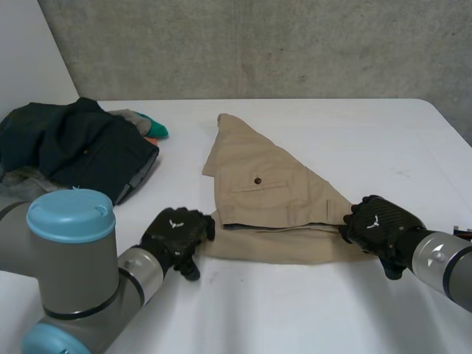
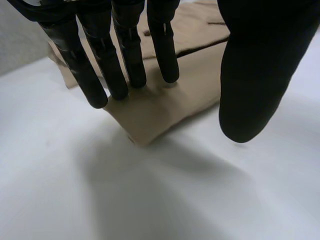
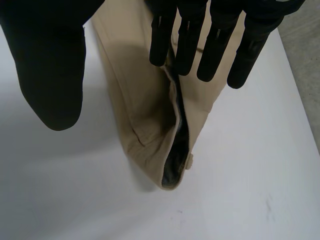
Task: Fold the laundry.
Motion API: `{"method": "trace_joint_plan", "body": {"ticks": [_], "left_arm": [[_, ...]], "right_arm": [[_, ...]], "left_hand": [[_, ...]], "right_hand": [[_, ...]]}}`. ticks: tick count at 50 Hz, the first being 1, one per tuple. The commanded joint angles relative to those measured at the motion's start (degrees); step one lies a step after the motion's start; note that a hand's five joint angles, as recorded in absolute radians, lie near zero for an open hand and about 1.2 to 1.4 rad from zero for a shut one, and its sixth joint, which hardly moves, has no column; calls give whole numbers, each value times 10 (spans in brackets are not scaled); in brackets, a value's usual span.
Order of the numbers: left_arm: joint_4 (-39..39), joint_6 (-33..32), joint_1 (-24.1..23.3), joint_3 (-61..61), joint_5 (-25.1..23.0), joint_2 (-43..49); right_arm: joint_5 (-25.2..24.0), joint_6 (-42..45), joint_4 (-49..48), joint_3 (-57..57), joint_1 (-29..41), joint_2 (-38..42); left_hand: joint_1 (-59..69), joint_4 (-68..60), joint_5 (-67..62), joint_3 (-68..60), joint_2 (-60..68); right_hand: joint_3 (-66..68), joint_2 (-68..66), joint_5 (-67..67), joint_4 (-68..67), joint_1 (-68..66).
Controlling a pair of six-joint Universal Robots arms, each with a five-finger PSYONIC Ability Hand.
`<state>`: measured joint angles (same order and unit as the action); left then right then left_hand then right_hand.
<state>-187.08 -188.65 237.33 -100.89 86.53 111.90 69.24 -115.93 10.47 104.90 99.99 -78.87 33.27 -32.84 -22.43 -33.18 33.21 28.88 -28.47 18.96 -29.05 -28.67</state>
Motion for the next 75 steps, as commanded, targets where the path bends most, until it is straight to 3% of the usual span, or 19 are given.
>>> {"method": "trace_joint_plan", "body": {"ticks": [1, 12, 20, 21, 23, 25, 26, 28, 33, 41, 42, 43, 44, 45, 52, 62, 64, 71, 75], "left_arm": [[-43, -1, 4, 30, 2, 34], [-51, -8, 2, 79, 2, 86], [-100, -87, -4, 97, 3, 112], [-110, -109, -5, 101, 5, 119], [-117, -130, -6, 102, 7, 125], [-120, -149, -13, 104, 18, 127], [-120, -152, -16, 105, 21, 127], [-120, -157, -22, 105, 30, 127], [-117, -158, -26, 111, 60, 72], [-111, -151, -24, 97, 58, -46], [-107, -148, -25, 93, 59, -48], [-101, -144, -27, 88, 59, -48], [-80, -131, -28, 76, 58, -48], [-66, -123, -30, 70, 58, -48], [14, -60, -63, 39, 49, -23], [-57, -63, -78, 57, 47, 67], [-66, -63, -78, 71, 48, 85], [-73, -60, -75, 114, 43, 119], [-72, -63, -80, 121, 44, 114]], "right_arm": [[-9, 15, -82, 7, -24, 49], [-9, 29, -196, 6, -39, 103], [-8, 29, -219, -10, -39, 137], [-7, 29, -222, -12, -39, 140], [-6, 28, -231, -18, -39, 147], [-4, 28, -239, -22, -39, 151], [-2, 27, -249, -26, -39, 151], [0, 25, -256, -30, -40, 150], [16, 10, -250, -44, -52, 139], [24, -82, -159, -67, -52, -7], [20, -102, -134, -69, -52, -11], [17, -111, -125, -68, -51, -8], [17, -119, -115, -66, -50, -5], [22, -126, -105, -62, -49, 4], [29, -129, -102, -59, -48, 44], [34, -137, -102, -49, -52, 48], [34, -137, -103, -45, -52, 48], [38, -148, -109, -39, -53, 47], [49, -168, -105, -51, -54, 42]], "left_hand": [[30, -35, -39, -31, 31], [161, -165, -170, -162, 162], [279, -283, -287, -280, 279], [386, -390, -394, -387, 386], [467, -471, -475, -468, 468], [467, -472, -476, -468, 468], [467, -472, -476, -468, 468], [467, -472, -476, -468, 468], [467, -472, -476, -468, 468], [467, -472, -476, -468, 468], [458, -462, -466, -458, 458], [279, -284, -288, -280, 280], [-12, 8, 4, 11, -12], [-35, 31, 27, 34, -35], [-27, 23, 19, 26, -26], [-2, -3, -7, 1, -1], [40, -44, -48, -41, 41], [432, -436, -440, -433, 432], [467, -472, -476, -468, 468]], "right_hand": [[26, -30, 25, -24, -28], [2, -6, 1, 0, -4], [63, -67, 62, -61, -65], [83, -87, 82, -81, -85], [222, -226, 221, -220, -224], [350, -354, 349, -348, -352], [484, -488, 483, -482, -486], [511, -515, 510, -510, -513], [511, -515, 510, -510, -513], [511, -515, 510, -510, -513], [511, -515, 510, -510, -513], [511, -515, 510, -510, -513], [511, -515, 510, -510, -513], [511, -515, 510, -510, -513], [511, -515, 510, -510, -513], [511, -515, 510, -510, -513], [511, -515, 510, -510, -513], [511, -515, 510, -510, -513], [511, -515, 510, -510, -513]]}}
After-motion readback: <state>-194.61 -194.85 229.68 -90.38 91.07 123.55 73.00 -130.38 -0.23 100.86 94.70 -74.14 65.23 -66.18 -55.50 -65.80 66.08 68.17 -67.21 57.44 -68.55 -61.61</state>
